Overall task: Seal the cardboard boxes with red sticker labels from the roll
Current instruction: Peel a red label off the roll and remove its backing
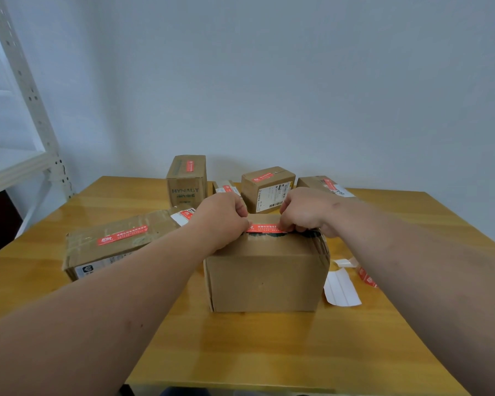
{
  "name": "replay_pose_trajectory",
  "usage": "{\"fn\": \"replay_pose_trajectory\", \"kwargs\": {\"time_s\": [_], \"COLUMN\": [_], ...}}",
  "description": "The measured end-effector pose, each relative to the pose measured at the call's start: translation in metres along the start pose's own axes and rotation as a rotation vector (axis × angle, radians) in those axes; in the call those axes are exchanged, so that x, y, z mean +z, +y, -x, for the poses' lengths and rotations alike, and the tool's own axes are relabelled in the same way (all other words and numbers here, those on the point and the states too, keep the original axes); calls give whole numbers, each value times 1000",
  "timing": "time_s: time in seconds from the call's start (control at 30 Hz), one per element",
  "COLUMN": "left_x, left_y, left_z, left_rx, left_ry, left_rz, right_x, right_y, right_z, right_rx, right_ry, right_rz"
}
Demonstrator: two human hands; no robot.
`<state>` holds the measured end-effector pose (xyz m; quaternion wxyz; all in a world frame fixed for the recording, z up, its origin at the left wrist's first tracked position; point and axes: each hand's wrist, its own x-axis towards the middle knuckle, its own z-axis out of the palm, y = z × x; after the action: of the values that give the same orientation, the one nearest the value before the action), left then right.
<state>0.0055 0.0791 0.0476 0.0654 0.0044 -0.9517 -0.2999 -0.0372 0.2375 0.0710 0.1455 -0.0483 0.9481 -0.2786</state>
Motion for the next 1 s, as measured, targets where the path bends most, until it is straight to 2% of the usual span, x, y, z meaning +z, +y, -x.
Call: {"fn": "replay_pose_trajectory", "kwargs": {"time_s": [0.73, 0.87, 1.0], "left_x": [2, 2, 2], "left_y": [-3, -11, -21], "left_z": [-2, -6, -8], "left_rx": [62, 16, -68], "left_ry": [17, 28, 29], "left_rz": [-167, -82, 154], "right_x": [-3, -4, -3], "right_y": [2, 4, 8], "right_z": [7, 10, 10], "right_rx": [-23, -53, -63], "right_ry": [18, 47, 68], "right_rz": [27, 36, -1]}}
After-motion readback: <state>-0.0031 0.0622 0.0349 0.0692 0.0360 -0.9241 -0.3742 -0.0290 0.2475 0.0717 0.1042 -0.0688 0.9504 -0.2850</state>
